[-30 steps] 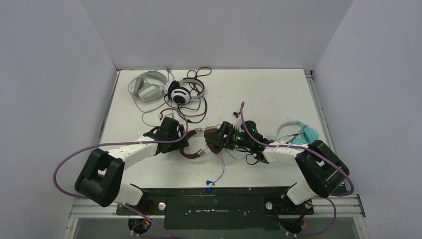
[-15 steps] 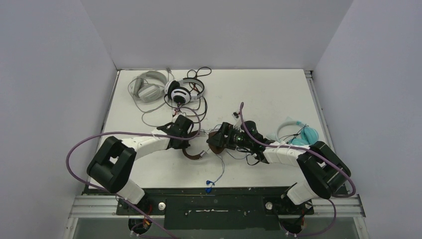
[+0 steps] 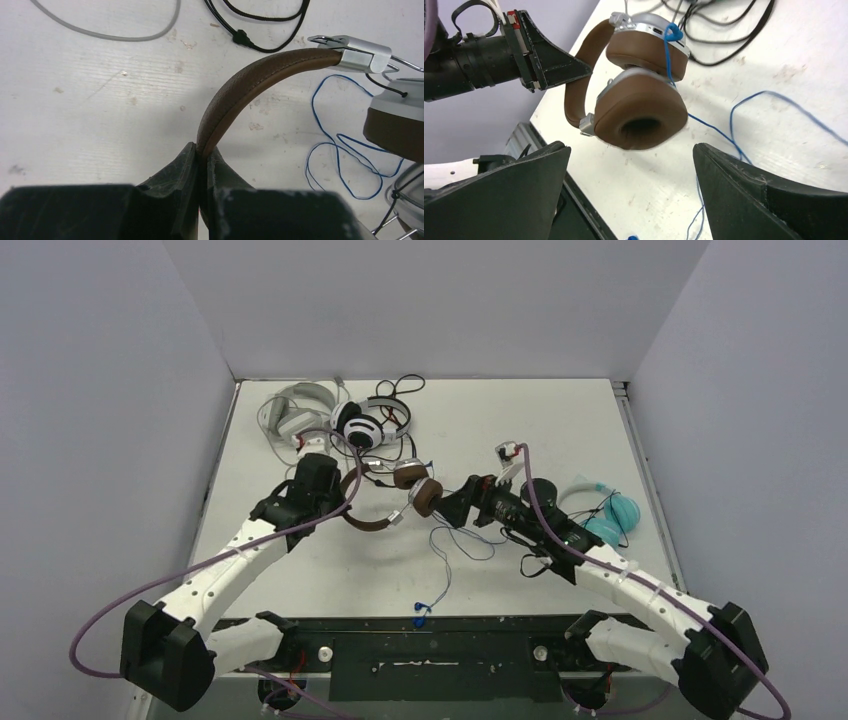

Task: Wrap the headphones
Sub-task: Wrap the headphones cable around the headphones.

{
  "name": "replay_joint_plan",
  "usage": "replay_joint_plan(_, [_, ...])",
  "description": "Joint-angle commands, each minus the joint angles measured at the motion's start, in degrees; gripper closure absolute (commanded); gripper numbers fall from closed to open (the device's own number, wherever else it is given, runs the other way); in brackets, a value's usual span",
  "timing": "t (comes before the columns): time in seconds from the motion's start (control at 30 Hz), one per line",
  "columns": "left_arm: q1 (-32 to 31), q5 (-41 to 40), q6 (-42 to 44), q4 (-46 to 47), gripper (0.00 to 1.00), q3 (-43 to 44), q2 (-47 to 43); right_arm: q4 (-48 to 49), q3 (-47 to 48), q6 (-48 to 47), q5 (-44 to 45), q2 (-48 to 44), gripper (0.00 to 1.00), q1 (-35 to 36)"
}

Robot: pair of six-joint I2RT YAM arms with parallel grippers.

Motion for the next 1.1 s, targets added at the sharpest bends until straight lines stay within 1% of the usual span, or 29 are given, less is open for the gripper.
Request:
replay_joint_plan(0.0, [1.32, -2.51, 2.12, -5.11, 1.00, 7.67, -3.08, -4.08, 1.25, -8.31, 7.44, -8.78, 0.00, -0.25])
replay_joint_plan(0.13, [2.14, -1.57, 4.05, -10.07, 1.00, 14.19, -3.93, -2.60, -1.88, -12.19, 10.66, -16.42, 0.00, -0.32])
replay_joint_plan(0.23, [2.40, 1.99, 4.79, -12.39, 1.00, 18.70, -4.81, 0.52, -6.06, -15.07, 12.04, -20.96, 0.00, -0.42])
replay_joint_plan(0.33, [2.50, 8.91, 4.65, -12.93, 1.00, 22.37, -5.75, 1.90, -8.60, -16.83, 13.09, -23.15, 0.00, -0.42])
replay_joint_plan(0.47, [2.50, 18.88, 3.33, -12.56, 1.00, 25.53, -6.24, 3.21, -10.03, -17.61, 14.84, -23.20, 0.00, -0.42])
replay_joint_plan(0.57, [2.50, 25.15, 1.97, -12.21, 1.00, 27.77, -5.79, 5.45, -10.95, -19.63, 12.34, -23.42, 0.00, -0.42])
replay_joint_plan(0.73, [2.50, 32.45, -0.18, -9.82, 1.00, 29.25, -5.18, 8.82, -12.26, -20.80, 8.15, -24.13, 0.00, -0.40])
replay_joint_plan(0.9, [2.50, 40.77, -3.95, -4.84, 1.00, 28.08, -4.59, 11.40, -12.36, -21.85, -0.03, -22.72, 0.05, -0.29])
replay_joint_plan(0.97, [2.50, 42.09, -5.36, -2.89, 1.00, 27.04, -4.73, 11.94, -12.85, -21.33, 0.26, -22.97, 0.07, -0.39])
replay_joint_plan(1.07, [2.50, 42.54, -6.35, -1.26, 1.00, 25.67, -4.91, 11.06, -13.64, -20.97, 3.73, -25.05, 0.09, -0.41])
